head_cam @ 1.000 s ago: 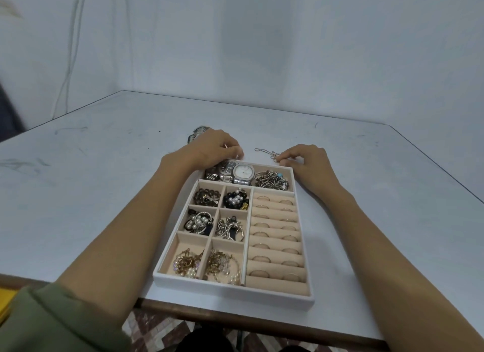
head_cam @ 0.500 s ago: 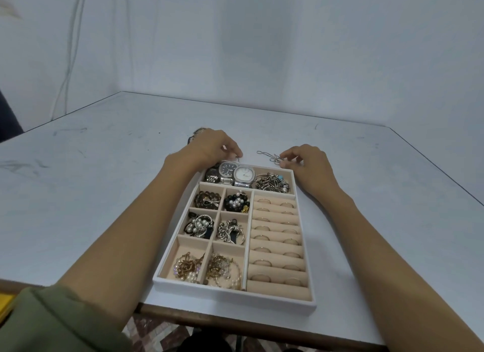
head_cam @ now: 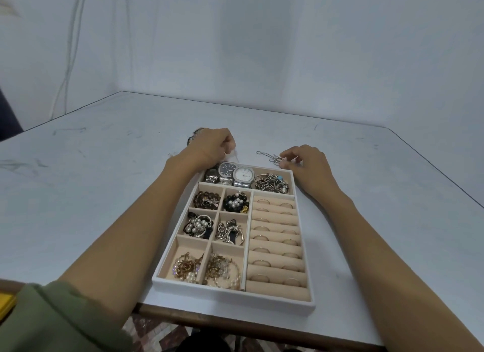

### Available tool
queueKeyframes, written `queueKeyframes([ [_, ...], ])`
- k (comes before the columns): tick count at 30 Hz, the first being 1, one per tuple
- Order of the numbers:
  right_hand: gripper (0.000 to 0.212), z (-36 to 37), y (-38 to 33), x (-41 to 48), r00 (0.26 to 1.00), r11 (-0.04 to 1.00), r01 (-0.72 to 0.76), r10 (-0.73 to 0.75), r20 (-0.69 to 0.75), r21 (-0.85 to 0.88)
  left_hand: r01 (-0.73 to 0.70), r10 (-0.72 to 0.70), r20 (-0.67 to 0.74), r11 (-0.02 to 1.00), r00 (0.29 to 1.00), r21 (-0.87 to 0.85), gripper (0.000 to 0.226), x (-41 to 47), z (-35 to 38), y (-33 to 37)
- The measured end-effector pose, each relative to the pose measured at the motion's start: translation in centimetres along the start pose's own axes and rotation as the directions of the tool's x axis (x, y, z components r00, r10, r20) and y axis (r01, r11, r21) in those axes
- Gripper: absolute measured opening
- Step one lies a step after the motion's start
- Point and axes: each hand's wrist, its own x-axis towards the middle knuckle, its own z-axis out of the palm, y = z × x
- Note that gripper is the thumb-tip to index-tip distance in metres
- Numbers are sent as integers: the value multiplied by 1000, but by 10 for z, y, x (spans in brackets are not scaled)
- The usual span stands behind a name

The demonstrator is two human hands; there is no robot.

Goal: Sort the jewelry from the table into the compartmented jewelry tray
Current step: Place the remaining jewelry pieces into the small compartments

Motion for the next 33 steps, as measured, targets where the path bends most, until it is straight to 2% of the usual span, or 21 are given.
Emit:
queueKeyframes([
  [2, 21, 0, 1, 0, 1000, 1000, 2, -2, 1, -7, 42, -51, -30, 969, 998, -245, 17, -3, -2, -2],
  [4, 21, 0, 1, 1, 1000, 1000, 3, -3, 2, -4, 71, -91, -24, 889, 996, -453, 17, -5, -4, 0],
  [6, 19, 1, 1, 1, 1000, 1000, 7, -7, 4, -6, 69, -96, -19, 828, 995, -557, 19, -8, -6, 5],
  [16, 19, 1, 1, 1, 1000, 1000, 3, -2, 13, -25, -33, -98, -155, 736, 983, -676, 18, -14, -16, 21],
  [22, 9, 1, -3, 0, 999, 997, 25, -27, -24, -68, -176, -51, -296, 704, 954, -688, 17, -18, -28, 34],
  [27, 10, 4, -3, 1, 1000, 989, 3, 2, 29, -147, -277, -4, -370, 656, 929, -702, 17, -22, -40, 41],
  [29, 12, 3, -3, 1, 999, 998, -36, 36, 1, -56, -292, 5, -381, 651, 924, -701, 16, -24, -42, 43],
  [31, 11, 0, -5, 0, 991, 983, -119, 127, -51, 137, -295, 7, -382, 647, 924, -703, 16, -25, -44, 43],
  [33, 11, -3, -6, 0, 967, 903, -215, 250, -50, 371, -292, 4, -378, 644, 926, -707, 15, -27, -47, 43],
])
